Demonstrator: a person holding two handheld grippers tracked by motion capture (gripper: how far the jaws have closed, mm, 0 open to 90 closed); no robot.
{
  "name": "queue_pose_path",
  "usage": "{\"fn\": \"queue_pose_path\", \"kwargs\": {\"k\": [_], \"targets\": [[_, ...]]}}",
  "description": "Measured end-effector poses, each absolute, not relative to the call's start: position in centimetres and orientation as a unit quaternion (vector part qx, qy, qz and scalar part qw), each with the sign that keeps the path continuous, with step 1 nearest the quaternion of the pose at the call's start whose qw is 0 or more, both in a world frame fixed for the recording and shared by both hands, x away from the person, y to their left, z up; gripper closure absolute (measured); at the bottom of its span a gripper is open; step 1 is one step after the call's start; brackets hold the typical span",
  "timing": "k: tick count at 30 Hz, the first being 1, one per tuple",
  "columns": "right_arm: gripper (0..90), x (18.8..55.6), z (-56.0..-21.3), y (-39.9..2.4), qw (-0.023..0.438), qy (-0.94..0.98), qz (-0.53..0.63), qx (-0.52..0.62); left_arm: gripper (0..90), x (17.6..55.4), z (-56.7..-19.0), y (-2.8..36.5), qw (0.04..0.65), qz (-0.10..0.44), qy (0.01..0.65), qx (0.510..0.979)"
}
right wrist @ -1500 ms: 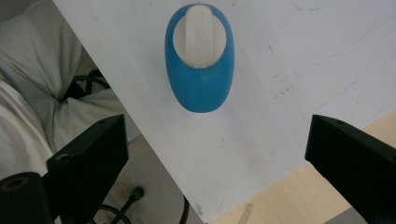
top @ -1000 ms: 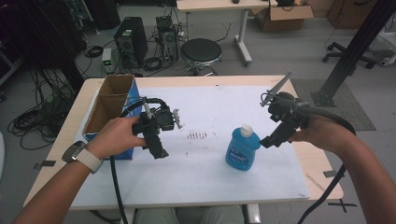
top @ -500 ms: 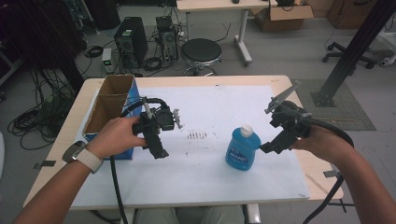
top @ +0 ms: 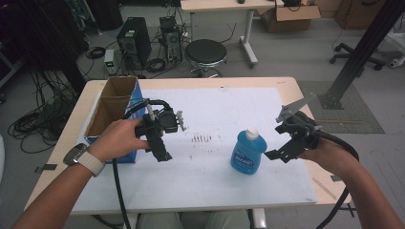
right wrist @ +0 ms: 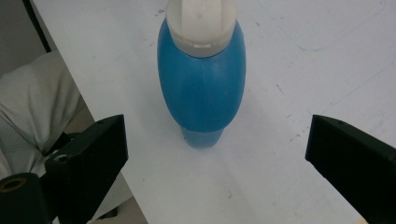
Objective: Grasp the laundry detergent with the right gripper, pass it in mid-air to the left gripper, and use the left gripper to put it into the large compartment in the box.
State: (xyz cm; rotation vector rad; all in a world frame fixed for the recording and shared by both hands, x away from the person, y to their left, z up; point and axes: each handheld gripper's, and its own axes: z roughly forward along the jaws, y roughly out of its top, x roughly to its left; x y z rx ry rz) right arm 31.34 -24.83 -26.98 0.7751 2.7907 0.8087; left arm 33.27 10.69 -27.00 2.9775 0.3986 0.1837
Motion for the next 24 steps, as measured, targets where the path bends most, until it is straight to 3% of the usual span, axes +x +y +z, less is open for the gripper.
{"fn": "queue_pose_path", "kwargs": {"k": [24], "targets": [[5.6, 30.1, -31.5, -26.2, 0.084, 0.903, 0.338, 0.252, 6.2, 33.2, -27.0, 10.4, 0.06, 0.061, 0.13, 0.988]]}}
